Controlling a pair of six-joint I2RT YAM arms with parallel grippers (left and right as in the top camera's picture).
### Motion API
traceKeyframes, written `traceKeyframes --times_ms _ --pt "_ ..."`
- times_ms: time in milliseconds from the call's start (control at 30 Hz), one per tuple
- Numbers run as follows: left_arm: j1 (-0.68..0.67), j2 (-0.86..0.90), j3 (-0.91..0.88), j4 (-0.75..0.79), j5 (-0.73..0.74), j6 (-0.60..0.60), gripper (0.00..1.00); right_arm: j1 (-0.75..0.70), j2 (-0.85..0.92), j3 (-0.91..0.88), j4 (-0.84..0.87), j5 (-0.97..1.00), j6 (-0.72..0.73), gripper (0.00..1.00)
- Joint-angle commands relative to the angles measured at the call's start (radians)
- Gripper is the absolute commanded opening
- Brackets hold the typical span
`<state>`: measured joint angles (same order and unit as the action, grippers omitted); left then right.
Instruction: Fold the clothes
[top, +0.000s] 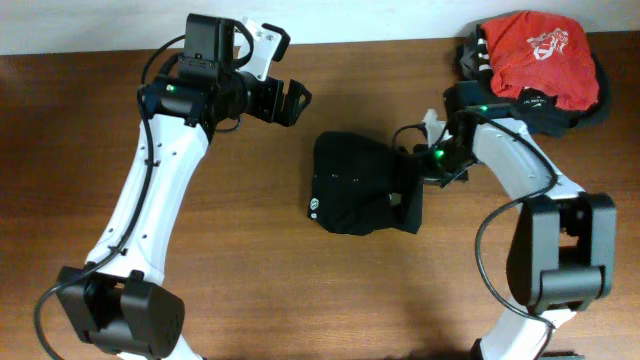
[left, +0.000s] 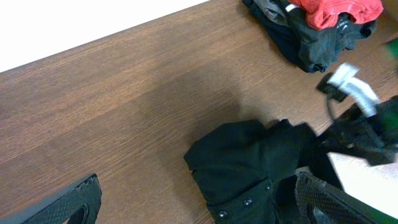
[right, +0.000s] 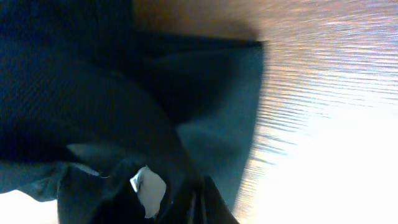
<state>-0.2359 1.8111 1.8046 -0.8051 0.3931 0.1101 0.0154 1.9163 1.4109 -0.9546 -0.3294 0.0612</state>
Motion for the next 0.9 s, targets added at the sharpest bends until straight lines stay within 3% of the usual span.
traceKeyframes --times_ms 0,167,200,267,333,867 --pt "0.003 0.008 -0.004 -0.008 -0.043 -0.004 0.99 -0.066 -0.047 0.023 -0.008 0.023 0.021 0.04" --pt "0.003 0.008 -0.004 -0.024 -0.085 -0.004 0.99 -0.080 0.021 -0.041 0.033 0.019 0.014 0.04" --pt "0.003 0.008 -0.004 -0.024 -0.087 -0.004 0.99 -0.079 0.043 -0.054 0.044 0.011 0.014 0.11" --pt "0.003 0.008 -0.004 -0.027 -0.087 -0.003 0.99 -0.079 0.071 -0.056 0.041 0.005 0.012 0.58" --pt "0.003 0.008 -0.004 -0.031 -0.087 -0.003 0.99 -0.082 0.076 -0.056 0.038 0.001 0.009 0.69" --pt "0.003 0.008 -0.004 -0.053 -0.106 0.000 0.99 -0.093 0.113 -0.019 0.054 -0.134 -0.047 0.65"
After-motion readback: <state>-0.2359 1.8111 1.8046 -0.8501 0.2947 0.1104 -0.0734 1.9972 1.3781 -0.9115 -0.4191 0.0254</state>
